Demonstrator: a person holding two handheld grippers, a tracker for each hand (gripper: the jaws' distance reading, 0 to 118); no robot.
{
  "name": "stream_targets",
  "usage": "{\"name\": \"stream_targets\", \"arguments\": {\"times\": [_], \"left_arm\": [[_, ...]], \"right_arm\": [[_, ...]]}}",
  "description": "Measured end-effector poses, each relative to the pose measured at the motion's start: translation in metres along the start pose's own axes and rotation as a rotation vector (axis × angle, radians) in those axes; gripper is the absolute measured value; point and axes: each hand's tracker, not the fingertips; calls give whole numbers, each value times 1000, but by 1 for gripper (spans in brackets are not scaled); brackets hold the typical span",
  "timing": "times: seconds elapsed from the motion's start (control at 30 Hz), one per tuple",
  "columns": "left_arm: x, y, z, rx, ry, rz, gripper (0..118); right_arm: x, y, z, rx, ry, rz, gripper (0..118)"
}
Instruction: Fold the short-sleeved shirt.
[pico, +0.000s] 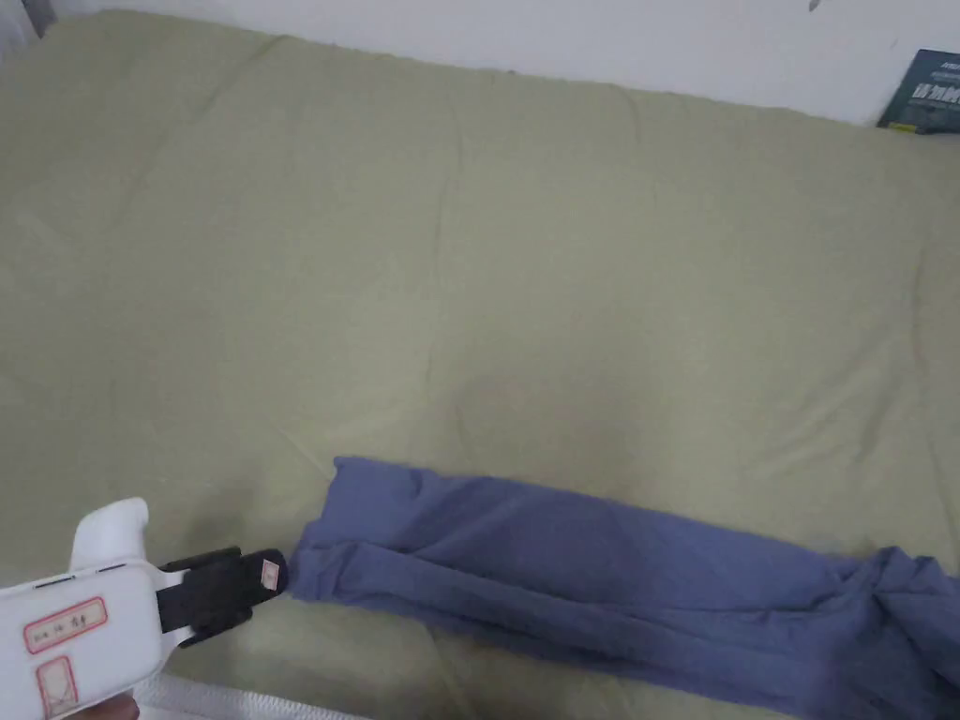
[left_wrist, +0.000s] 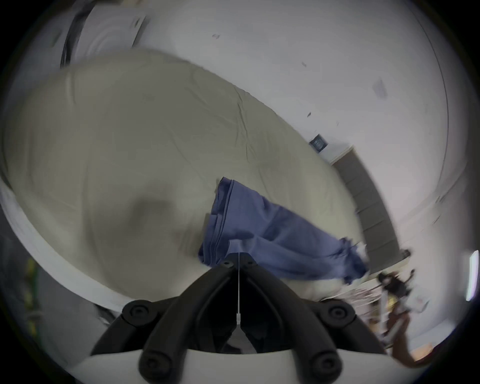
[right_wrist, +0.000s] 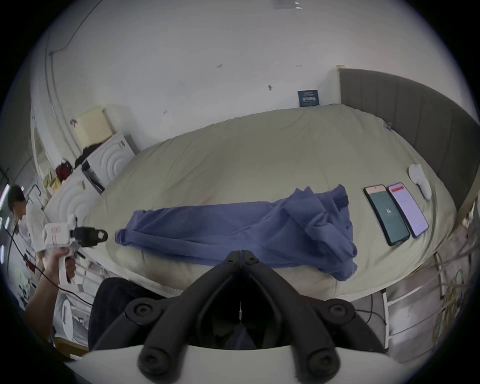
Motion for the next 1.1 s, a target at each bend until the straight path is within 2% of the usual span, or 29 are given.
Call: {"name": "stream_targets", "arguments": {"times": [0.03,0.07,0.1,0.13,0.17,0.2,0.23,0.3,0.4,0.5,0.53,0.57,0.6,0.63,0.67,0.7,0.73,0.8,0.83,0.93,1.03,1.1], "left_arm": [[-12,6,-7,-19,-35,12,58],[-29,15,-13,-41,-44,43,87],[-41,21,-23,-60,-44,61,100],[-55,27,-36,-118,-66,77,100],[-72,30,-44,-145,-173,119,118],[-81,33,-55,-161,-336,194,118],[-88,37,-61,-158,-427,253,118],[-89,44,-83,-162,-574,271,118],[-71,45,-128,-324,-679,196,118],[-51,41,-167,-403,-756,202,118],[-48,43,-172,-417,-751,201,116],[-45,47,-175,-423,-730,196,91],[-62,55,-177,-422,-622,193,42],[-69,56,-181,-423,-391,193,7],[-72,53,-187,-412,-262,207,8],[-74,55,-182,-426,-414,180,8],[-47,54,-169,-384,-416,147,8],[-26,57,-147,-339,-180,-8,8],[-21,59,-135,-286,-119,-56,8],[-18,69,-103,-230,-27,-98,8],[-25,81,-76,-169,243,-225,8],[-26,88,-55,-106,295,-186,8]], "right_arm": [[-3,2,-1,-2,11,-1,0],[-6,5,-3,-4,14,-6,0],[-10,7,-4,-3,12,-7,0],[-13,9,-5,-5,10,-5,0],[-16,11,-7,-7,7,-2,0],[-19,13,-9,-8,5,-3,0],[-19,15,-12,-11,10,-9,0],[-22,17,-19,-16,8,-27,0],[-27,22,-32,-34,13,-34,0],[-36,25,-45,-63,40,-38,0],[-39,25,-48,-67,48,-43,0],[-42,25,-50,-68,52,-46,0],[-45,25,-52,-69,56,-47,0],[-48,25,-54,-74,63,-49,0],[-49,25,-56,-77,71,-54,0],[-50,24,-58,-87,91,-62,0],[-51,24,-59,-99,106,-67,0],[-56,22,-60,-100,99,-49,0],[-57,21,-59,-101,103,-42,0],[-58,18,-53,-90,130,-50,0],[-58,13,-46,-83,158,-56,0],[-58,9,-38,-68,171,-47,0]]}}
